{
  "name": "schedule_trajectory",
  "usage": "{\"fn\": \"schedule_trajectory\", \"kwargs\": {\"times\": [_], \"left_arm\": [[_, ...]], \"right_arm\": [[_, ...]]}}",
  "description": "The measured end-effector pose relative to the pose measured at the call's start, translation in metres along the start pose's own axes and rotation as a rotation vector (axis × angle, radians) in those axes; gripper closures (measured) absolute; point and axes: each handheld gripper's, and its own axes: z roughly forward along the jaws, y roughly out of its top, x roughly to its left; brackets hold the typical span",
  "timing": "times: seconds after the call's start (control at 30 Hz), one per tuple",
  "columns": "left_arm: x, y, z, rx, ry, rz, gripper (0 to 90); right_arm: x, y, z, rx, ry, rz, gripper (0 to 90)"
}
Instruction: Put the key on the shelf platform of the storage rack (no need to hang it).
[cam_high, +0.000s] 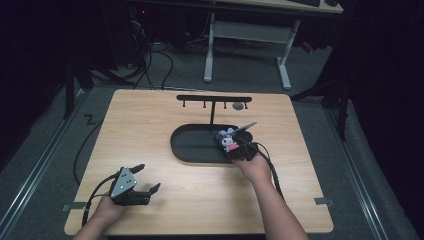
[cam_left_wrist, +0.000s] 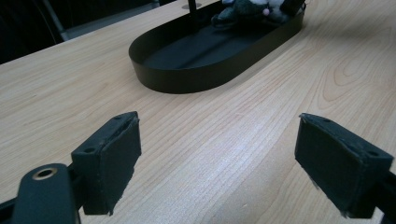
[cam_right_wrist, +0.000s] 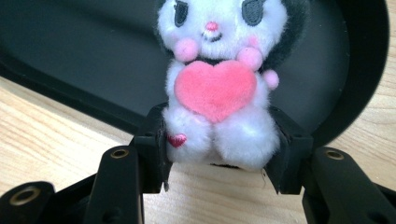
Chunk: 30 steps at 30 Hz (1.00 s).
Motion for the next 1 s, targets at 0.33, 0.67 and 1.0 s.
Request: {"fn": "schedule_trajectory", "kwargs": {"times": [0.33, 0.67, 1.0], "left_arm": [[0.0, 0.0, 0.0, 0.0, 0.0, 0.001, 15.4], [0.0, 0.0, 0.0, -0.001, -0.001, 0.002, 15.4], [0.0, 0.0, 0.001, 0.002, 0.0, 0.003, 15.4]], "right_arm": [[0.01, 0.01, 0.012, 0.01, -0.02, -0.007, 44.5], [0.014, 0.006, -0.004, -0.052, -0.032, -0.029, 27.7], [0.012, -0.014, -0.023, -0.144, -0.033, -0.071, 29.6]]}}
